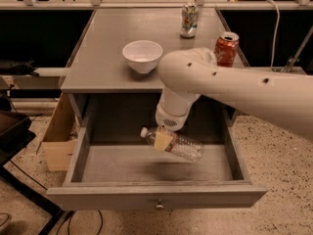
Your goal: Place water bottle into top drawer
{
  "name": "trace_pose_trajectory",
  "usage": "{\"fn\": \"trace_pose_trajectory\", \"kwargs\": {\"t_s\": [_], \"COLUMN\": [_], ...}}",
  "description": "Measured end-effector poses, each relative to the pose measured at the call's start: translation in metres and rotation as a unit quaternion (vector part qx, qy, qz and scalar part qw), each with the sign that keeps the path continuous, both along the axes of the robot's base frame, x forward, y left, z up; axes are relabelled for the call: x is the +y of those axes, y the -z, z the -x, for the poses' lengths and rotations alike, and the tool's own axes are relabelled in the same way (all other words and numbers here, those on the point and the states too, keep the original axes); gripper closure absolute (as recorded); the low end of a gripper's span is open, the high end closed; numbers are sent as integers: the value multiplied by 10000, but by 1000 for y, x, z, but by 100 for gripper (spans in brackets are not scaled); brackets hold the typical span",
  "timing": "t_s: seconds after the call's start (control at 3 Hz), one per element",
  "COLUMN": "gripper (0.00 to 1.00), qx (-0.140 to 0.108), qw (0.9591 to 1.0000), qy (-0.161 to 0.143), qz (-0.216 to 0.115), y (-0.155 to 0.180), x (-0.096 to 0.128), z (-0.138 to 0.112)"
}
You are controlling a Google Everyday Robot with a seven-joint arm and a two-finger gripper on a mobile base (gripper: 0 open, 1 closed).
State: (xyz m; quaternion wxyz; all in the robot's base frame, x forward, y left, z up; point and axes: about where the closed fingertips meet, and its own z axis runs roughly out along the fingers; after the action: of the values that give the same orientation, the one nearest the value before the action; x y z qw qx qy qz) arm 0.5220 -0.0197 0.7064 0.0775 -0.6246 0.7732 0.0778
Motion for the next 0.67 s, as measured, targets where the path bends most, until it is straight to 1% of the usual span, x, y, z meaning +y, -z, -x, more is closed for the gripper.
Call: {"fn": "trace_pose_trajectory", "kwargs": {"t_s": [0.33,0.67], "gripper": [100,100], "qx": [69,55], "qw": [9976,9977], "qy": [-378,-403], "qz": [582,536], "y": [84,108], "x": [5,13], "z": [16,18]}}
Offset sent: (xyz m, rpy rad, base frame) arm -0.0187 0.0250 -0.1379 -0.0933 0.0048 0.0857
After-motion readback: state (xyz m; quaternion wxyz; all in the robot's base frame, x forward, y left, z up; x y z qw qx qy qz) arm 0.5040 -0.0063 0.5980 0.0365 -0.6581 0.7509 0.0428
